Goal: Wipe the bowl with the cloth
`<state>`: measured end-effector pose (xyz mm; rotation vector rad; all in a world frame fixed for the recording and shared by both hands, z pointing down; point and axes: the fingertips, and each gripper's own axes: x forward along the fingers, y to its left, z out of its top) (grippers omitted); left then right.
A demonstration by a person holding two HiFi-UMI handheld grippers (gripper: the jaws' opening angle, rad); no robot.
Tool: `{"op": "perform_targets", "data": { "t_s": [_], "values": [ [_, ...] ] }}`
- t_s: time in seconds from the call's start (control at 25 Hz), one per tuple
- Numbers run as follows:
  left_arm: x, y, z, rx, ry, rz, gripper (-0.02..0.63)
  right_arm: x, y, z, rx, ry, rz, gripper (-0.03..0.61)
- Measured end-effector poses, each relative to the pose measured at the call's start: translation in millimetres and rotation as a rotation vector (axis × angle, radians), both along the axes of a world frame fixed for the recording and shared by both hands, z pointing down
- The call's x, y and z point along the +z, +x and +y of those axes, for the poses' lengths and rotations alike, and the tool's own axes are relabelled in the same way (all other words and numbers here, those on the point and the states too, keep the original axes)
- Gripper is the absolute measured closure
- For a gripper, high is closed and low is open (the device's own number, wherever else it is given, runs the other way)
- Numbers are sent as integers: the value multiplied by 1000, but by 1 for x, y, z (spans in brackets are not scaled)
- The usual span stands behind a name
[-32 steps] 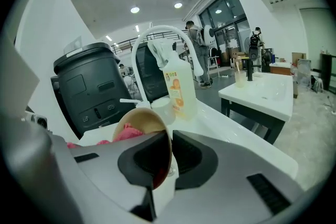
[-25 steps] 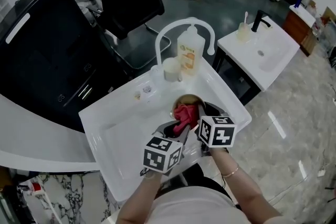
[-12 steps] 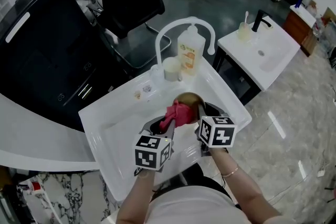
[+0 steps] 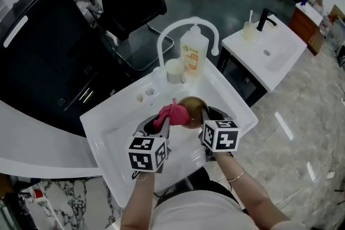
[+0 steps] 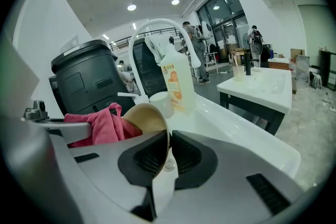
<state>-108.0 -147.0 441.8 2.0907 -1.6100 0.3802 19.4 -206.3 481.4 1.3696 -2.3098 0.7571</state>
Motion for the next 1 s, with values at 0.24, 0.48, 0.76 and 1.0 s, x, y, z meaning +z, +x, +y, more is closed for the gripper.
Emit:
{"op": "perform_targets", "data": {
  "t_s": [0.24, 0.48, 0.76, 1.0],
  "values": [
    [-9, -16, -5, -52, 36, 5, 529, 7, -3, 2, -6, -10, 12, 551],
    [-20, -24, -7, -102, 76, -11, 529, 8, -8, 6, -25, -20, 15, 554],
    [-44, -29, -8, -122, 191, 9, 529, 18, -9, 8, -34, -49, 27, 558],
    [-61, -29, -9, -135, 266, -12, 529, 29, 0, 5, -19, -75, 47, 558]
  ]
}}
